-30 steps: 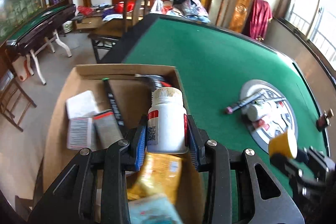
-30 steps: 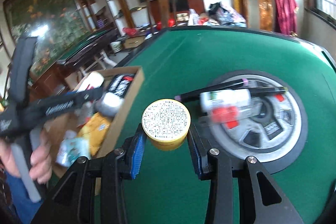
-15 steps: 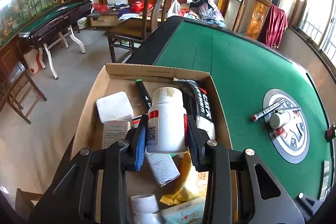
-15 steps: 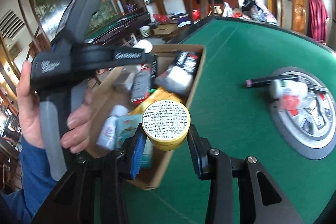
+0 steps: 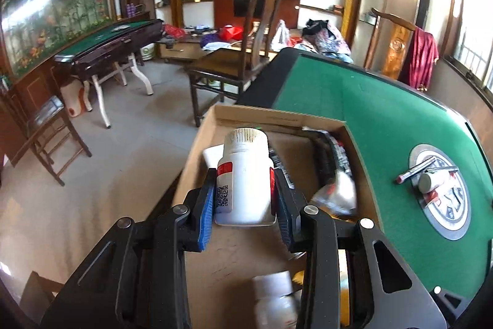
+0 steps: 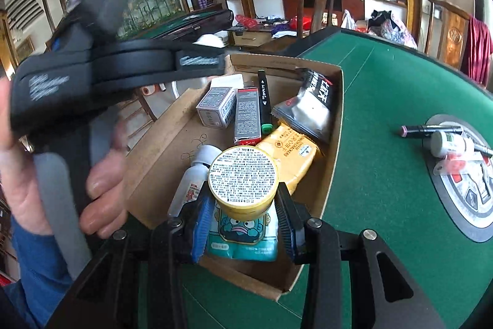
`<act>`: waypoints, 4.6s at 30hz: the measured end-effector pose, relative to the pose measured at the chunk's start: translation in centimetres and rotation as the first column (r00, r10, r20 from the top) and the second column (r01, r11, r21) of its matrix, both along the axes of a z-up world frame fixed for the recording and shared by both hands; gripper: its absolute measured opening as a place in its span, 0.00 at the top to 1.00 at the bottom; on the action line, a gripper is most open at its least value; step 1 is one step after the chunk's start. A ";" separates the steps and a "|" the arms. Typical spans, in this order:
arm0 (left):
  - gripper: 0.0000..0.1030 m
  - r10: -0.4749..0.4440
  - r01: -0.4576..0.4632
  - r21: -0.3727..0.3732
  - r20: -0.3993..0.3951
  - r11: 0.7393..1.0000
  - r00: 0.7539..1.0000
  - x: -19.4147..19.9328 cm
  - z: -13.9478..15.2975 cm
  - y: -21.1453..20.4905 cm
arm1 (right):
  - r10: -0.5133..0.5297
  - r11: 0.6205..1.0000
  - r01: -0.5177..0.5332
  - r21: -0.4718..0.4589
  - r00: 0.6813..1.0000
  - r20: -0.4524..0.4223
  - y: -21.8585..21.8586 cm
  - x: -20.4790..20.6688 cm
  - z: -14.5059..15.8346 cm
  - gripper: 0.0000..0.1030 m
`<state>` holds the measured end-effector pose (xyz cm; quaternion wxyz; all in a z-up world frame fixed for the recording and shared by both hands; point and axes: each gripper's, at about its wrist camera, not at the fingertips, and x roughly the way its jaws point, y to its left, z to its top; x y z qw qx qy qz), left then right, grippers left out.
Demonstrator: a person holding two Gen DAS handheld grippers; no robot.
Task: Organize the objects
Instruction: 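Carry the pill bottle and yellow-lidded jar over the cardboard box with both grippers, then lower both grippers into the box and open them to release the items, then move both grippers back over the remaining items on the table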
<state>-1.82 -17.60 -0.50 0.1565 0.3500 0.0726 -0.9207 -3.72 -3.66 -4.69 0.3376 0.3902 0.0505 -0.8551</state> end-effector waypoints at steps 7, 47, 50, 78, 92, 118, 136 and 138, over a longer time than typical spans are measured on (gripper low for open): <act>0.67 0.029 -0.029 -0.021 -0.010 0.999 1.000 1.2 -0.5 -0.2 | 0.001 1.000 -0.001 0.024 1.000 -0.013 -0.9 0.1 -0.5 0.62; 0.67 -0.001 0.000 0.013 0.143 1.000 0.990 -1.0 -3.9 0.1 | 0.095 0.994 -0.094 0.056 0.995 -0.011 -2.3 2.2 -1.8 0.62; 0.67 -0.003 0.000 0.016 0.154 1.000 0.988 -1.2 -4.1 0.1 | 0.103 0.993 -0.103 0.052 0.995 -0.004 -2.3 2.4 -1.9 0.62; 0.67 -0.030 0.017 0.090 0.152 0.996 0.988 -1.3 -4.4 -0.5 | 0.062 0.998 -0.061 0.032 0.998 -0.003 -1.5 1.6 -1.6 0.62; 0.67 -0.034 0.020 0.102 0.138 0.995 0.990 -1.2 -4.1 -0.7 | 0.020 1.000 -0.019 0.016 1.000 -0.019 0.0 0.2 -1.1 0.61; 0.67 -0.070 0.055 0.124 0.116 0.991 0.991 -1.0 -3.8 -0.5 | -0.175 0.960 0.190 -0.207 0.980 0.092 9.4 -4.1 1.3 0.61; 0.67 -0.147 0.136 0.136 0.078 0.981 0.986 -1.4 -3.6 1.0 | -0.437 0.835 0.505 -0.219 0.850 0.296 26.5 -17.8 -4.1 0.60; 0.67 -0.152 0.140 0.134 0.078 0.981 0.985 -1.3 -3.6 1.2 | -0.404 0.848 0.479 -0.227 0.862 0.307 25.8 -17.2 -4.1 0.60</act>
